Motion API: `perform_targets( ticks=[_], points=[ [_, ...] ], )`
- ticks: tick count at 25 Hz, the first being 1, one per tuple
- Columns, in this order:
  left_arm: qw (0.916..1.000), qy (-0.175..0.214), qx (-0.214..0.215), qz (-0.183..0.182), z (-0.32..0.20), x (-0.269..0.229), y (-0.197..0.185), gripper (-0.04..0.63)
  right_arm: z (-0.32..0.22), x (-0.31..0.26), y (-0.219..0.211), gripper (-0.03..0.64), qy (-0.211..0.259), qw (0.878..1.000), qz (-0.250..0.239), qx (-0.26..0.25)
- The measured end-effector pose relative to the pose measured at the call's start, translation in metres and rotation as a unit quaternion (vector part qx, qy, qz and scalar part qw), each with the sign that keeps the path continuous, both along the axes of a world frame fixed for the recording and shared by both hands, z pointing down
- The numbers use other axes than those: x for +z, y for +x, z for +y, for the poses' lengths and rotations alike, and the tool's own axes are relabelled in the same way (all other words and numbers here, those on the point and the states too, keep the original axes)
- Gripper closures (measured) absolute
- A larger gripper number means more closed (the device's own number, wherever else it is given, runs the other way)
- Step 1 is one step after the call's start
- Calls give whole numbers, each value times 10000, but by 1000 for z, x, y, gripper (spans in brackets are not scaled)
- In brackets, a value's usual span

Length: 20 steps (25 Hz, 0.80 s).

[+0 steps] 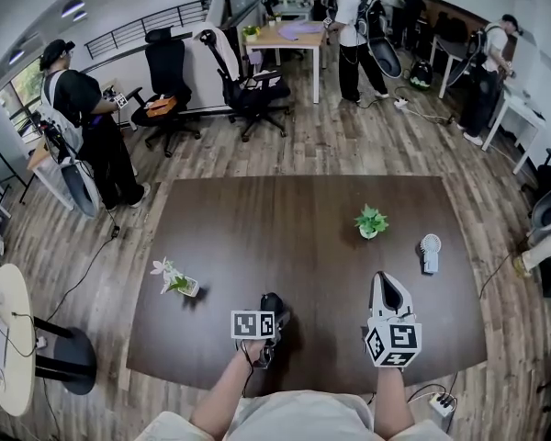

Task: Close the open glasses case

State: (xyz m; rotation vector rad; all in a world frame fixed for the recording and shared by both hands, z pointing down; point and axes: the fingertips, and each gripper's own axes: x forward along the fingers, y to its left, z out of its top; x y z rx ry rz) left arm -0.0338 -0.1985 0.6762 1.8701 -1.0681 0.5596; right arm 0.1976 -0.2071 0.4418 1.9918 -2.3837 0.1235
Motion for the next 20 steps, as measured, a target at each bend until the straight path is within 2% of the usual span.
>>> perform_targets(
  ticks=[3, 7, 8, 9, 12, 17, 20],
  points=[
    [10000, -7, -15, -33, 0, 0, -1, 328, 1, -2, 1, 615, 15, 10000, -3, 13],
    [9999, 42, -34, 100, 0, 0, 0, 319, 2, -3, 3, 615, 50, 10000, -20, 37],
    [9999, 112, -50, 114, 0, -2, -1, 296, 2, -3, 4, 615, 58, 10000, -26, 43],
    [9997, 213, -87, 101, -1, -5, -2, 244, 3, -4, 5, 615, 64, 10000, -27, 49],
    [9978, 608, -240, -80, -7, -21, -12, 201, 4, -5, 7, 615, 79, 9999, -16, 62],
    [9891, 1319, -366, -537, -17, -57, -28, 193, 3, -7, 6, 615, 98, 9999, -4, 54],
    [9819, 1747, -439, -588, -22, -84, -33, 198, 3, -9, 5, 615, 126, 9999, 25, 30]
  ],
)
